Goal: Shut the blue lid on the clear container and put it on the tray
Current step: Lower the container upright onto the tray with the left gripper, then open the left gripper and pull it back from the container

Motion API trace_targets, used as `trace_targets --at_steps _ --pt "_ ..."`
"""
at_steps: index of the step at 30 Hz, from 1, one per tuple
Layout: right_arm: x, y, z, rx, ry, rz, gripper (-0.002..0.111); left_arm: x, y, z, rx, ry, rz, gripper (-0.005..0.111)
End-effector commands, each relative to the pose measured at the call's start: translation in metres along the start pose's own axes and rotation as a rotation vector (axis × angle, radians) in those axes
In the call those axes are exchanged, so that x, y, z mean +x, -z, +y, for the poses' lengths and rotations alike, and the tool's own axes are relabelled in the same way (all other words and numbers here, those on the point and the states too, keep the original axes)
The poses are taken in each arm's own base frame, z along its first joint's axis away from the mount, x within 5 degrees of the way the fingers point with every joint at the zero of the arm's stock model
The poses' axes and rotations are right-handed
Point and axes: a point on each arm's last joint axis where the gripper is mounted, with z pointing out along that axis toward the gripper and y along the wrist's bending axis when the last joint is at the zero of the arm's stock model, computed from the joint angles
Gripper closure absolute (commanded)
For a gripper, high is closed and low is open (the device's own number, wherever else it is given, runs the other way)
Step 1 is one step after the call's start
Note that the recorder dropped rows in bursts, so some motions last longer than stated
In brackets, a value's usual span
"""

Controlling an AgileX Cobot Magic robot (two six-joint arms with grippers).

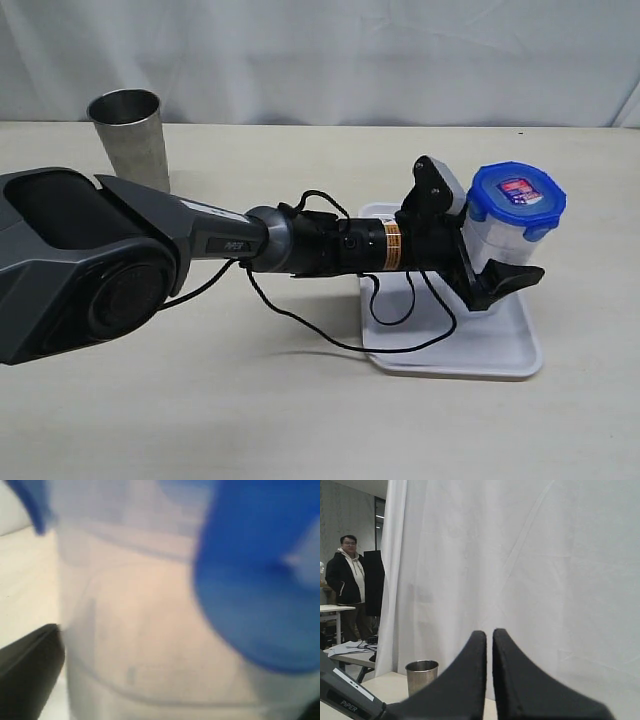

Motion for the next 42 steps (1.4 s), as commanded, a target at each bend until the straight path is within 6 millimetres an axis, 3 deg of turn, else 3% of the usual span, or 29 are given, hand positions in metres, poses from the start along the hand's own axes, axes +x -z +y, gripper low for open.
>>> trace_targets --at_steps 1,6,13,27,37,42 --pt "0.0 0.001 -0.001 0.009 0.002 -0.005 0.104 -0.005 0.004 0.006 -0.001 -0.005 -0.009 0.015" --pt "0.0 0.001 -0.001 0.009 0.002 -0.005 0.104 -0.005 0.016 0.017 0.03 -0.032 0.001 0.015" --pt "0.0 0.001 -0.001 0.009 0.002 -0.005 0.104 -0.003 0.021 0.015 0.114 -0.07 0.012 0.015" --pt "0.0 0.001 -0.001 0.009 0.002 -0.005 0.104 -0.003 0.055 0.047 0.141 0.035 -0.001 0.015" --pt "0.0 0.001 -0.001 0.009 0.002 -0.005 0.104 0.004 0.071 0.051 0.233 0.087 0.098 0.015" --pt "0.0 0.001 -0.001 0.009 0.002 -0.005 0.104 -0.006 0.08 0.057 0.181 0.097 0.283 0.018"
